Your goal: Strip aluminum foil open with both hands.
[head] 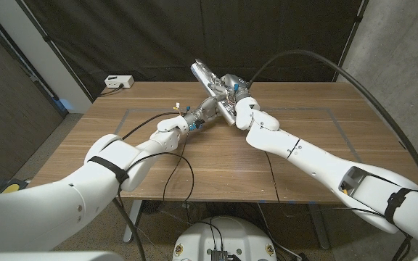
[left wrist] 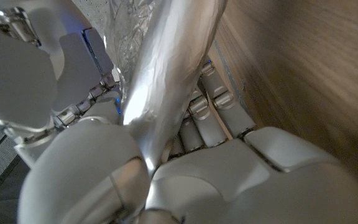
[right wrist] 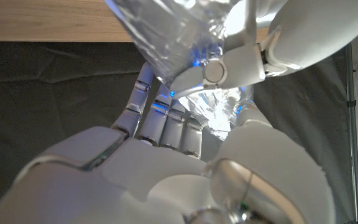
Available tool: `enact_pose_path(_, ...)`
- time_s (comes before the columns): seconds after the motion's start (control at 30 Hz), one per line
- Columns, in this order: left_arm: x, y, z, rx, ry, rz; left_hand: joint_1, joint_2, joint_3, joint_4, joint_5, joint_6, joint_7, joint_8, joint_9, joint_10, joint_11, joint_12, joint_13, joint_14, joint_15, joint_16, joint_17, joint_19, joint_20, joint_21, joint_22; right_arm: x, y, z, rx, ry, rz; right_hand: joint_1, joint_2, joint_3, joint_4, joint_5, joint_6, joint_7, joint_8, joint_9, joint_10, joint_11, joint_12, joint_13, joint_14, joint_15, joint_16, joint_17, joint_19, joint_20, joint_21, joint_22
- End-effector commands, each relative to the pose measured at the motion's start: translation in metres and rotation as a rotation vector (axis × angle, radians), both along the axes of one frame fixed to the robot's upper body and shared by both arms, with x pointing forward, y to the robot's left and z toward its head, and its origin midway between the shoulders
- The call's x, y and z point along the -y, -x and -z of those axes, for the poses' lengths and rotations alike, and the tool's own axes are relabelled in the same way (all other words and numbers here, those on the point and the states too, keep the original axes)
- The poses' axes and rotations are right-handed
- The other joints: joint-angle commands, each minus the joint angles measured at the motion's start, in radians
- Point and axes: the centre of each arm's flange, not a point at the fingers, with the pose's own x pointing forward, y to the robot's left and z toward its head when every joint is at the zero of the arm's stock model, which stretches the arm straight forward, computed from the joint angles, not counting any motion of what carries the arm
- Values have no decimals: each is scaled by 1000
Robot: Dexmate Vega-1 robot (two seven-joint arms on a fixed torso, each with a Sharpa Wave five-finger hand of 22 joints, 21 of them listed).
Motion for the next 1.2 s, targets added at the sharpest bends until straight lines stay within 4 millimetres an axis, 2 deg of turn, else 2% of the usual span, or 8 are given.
enact_pose_path(0.03, 6, 3, -2, -1, -18, 34, 43, 127, 31, 39, 3, 13, -2, 0, -13, -22, -24, -7, -6, -6, 0, -8, -8, -4, -4, 5, 2, -9, 5, 1, 96, 4, 26, 55, 58, 32, -31, 3, 93, -26, 24, 4, 106, -33, 42, 14, 55, -90, 48, 30, 21, -34, 22, 7)
enact_pose_path(0.17, 7, 3, -1, -12, -4, 44, 46, 125, 32, 41, 0, 13, -1, -3, -25, -26, -23, -12, -11, -13, 1, -13, -16, -7, -2, 4, 2, -9, 8, 2, 140, -27, 34, 98, 110, 80, -46, 4, 201, -47, 58, 6, 209, -60, 87, 32, 119, -111, 73, 38, 35, -61, 50, 11)
enact_pose_path(0.57, 13, 5, 2, -26, 22, 77, 56, 121, 37, 42, -9, 23, -8, -10, -63, -39, -22, -25, -25, -27, 4, -19, -34, -1, -2, 6, 1, -10, 12, 2, 140, -16, 65, 112, 115, 121, -34, -3, 255, -56, 68, 6, 254, -90, 108, 50, 128, -130, 60, 37, 38, -88, 76, 13)
enact_pose_path(0.7, 15, 5, 4, -61, 35, 95, 64, 49, 37, 25, -32, -169, -15, -127, -160, -127, -8, -91, -73, -101, 17, -24, -77, -5, 8, 3, -1, -9, 13, 4, 141, -17, 77, 116, 114, 129, -32, -5, 258, -54, 67, 6, 258, -100, 111, 54, 131, -130, 56, 36, 38, -89, 82, 13)
enact_pose_path(0.8, 18, 3, 4, -89, 16, 101, 27, -94, -18, 18, -26, -371, -27, -281, -262, -214, -17, -135, -108, -228, 23, -32, -100, -39, 15, -20, -3, -8, 14, 4, 142, -24, 87, 117, 113, 132, -32, -5, 258, -54, 66, 6, 258, -100, 111, 55, 132, -130, 55, 35, 39, -90, 84, 13)
enact_pose_path(0.93, 21, 1, 2, -112, 10, 97, 17, -208, -99, -13, -1, -501, -12, -380, -314, -369, 0, -187, -122, -394, 42, -38, -105, -123, 63, -71, -4, -7, 14, 3, 137, -31, 94, 119, 112, 137, -31, -6, 259, -51, 64, 6, 257, -95, 112, 58, 135, -130, 53, 34, 40, -91, 88, 12)
enact_pose_path(1.07, 26, 6, 4, -116, 45, 148, -7, -227, -267, -82, 28, -620, -5, -461, -343, -523, 46, -246, -135, -540, 80, -33, -108, -180, 94, -125, -4, -7, 15, 3, 135, -27, 97, 122, 111, 140, -31, -8, 261, -46, 62, 7, 262, -95, 114, 61, 141, -130, 54, 37, 41, -93, 93, 12)
enact_pose_path(1.2, 33, 8, 8, -144, 92, 181, -26, -224, -330, -99, 39, -647, -9, -482, -349, -561, 63, -263, -140, -578, 91, -28, -108, -203, 108, -146, -5, -6, 15, 2, 135, -29, 103, 123, 110, 143, -31, -8, 261, -47, 61, 7, 262, -96, 114, 63, 143, -129, 55, 38, 43, -93, 97, 12)
